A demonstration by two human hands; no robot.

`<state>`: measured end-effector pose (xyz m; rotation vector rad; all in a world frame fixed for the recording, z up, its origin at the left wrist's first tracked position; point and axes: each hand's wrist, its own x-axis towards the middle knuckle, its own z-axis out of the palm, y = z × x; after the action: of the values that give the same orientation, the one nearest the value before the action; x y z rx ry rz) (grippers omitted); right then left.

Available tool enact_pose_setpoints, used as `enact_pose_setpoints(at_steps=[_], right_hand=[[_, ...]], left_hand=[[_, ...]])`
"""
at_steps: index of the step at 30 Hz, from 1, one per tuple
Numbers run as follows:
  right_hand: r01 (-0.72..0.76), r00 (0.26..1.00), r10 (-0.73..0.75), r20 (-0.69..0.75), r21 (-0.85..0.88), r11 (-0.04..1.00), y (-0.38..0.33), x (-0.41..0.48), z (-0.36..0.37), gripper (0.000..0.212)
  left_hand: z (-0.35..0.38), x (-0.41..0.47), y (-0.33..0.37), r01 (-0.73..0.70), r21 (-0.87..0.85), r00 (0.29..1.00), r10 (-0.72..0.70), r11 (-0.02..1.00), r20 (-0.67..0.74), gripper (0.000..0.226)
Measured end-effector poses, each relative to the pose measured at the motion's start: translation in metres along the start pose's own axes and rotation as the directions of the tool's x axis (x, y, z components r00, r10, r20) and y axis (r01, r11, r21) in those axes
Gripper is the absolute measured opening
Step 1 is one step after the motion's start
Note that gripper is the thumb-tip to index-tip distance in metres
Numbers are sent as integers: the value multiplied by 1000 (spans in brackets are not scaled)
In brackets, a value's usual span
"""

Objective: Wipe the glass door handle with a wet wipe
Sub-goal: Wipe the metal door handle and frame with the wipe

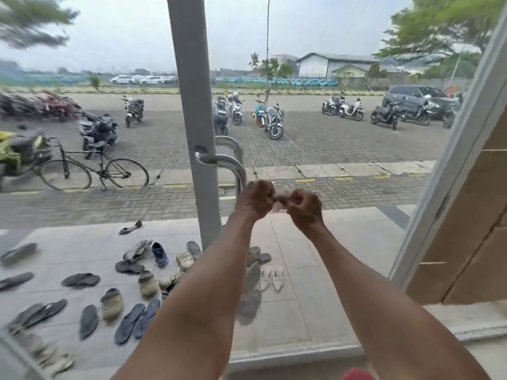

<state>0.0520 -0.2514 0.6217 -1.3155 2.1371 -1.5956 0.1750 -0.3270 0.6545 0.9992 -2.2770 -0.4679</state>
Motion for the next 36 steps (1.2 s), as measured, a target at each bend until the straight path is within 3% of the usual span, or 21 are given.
enact_pose_setpoints(at_steps=[4, 7, 9, 12, 15, 16, 21, 25, 28, 31, 33, 35, 36], right_hand=[[50, 996, -59, 64, 138, 989, -44, 20, 15, 34], [96, 981, -117, 158, 136, 986, -79, 27, 26, 21], [126, 962, -157, 223, 146, 981, -99, 26, 35, 24], [85, 956, -143, 257, 222, 971, -120, 24, 43, 36], [-33, 944, -105, 314, 403, 915, -140, 24, 44, 12], [-53, 942, -104, 319, 446, 894, -145, 26, 44, 9], [15, 960, -136, 243, 443, 896, -161, 39, 53, 39], [67, 966, -159, 204, 397, 915, -169, 45, 64, 43], [57, 972, -148, 184, 423, 904, -175, 51, 70, 38], [-73, 963, -78, 259, 526, 848, -183, 52, 74, 22], [-128, 940, -75, 332, 549, 826, -185, 54, 77, 44], [-32, 941, -128, 313, 459, 888, -183, 57, 79, 68], [27, 948, -155, 277, 416, 909, -182, 58, 80, 68]], left_hand=[[-54, 8, -16, -3, 3, 997, 4, 1000, -74, 9], [-89, 1, -22, 10, 16, 997, -8, 1000, -75, 10], [-109, 0, -31, 51, 9, 990, -49, 999, -134, 12], [-132, -2, -36, 89, 4, 979, -87, 996, -186, 11], [-154, -1, -38, 132, -112, 971, -151, 985, -183, 11], [-160, 1, -40, 140, -155, 968, -168, 978, -186, 13], [-180, 4, -51, 158, -333, 954, -230, 930, -191, 15], [-183, 11, -60, 177, -395, 951, -260, 901, -166, 14], [-181, 21, -68, 187, -417, 944, -280, 889, -173, 9], [-179, 29, -75, 189, -448, 941, -292, 874, -173, 10], [-179, 34, -80, 190, -482, 939, -301, 855, -164, 12], [-178, 40, -83, 180, -505, 943, -294, 845, -157, 17], [-178, 42, -85, 174, -507, 943, -291, 844, -160, 19]])
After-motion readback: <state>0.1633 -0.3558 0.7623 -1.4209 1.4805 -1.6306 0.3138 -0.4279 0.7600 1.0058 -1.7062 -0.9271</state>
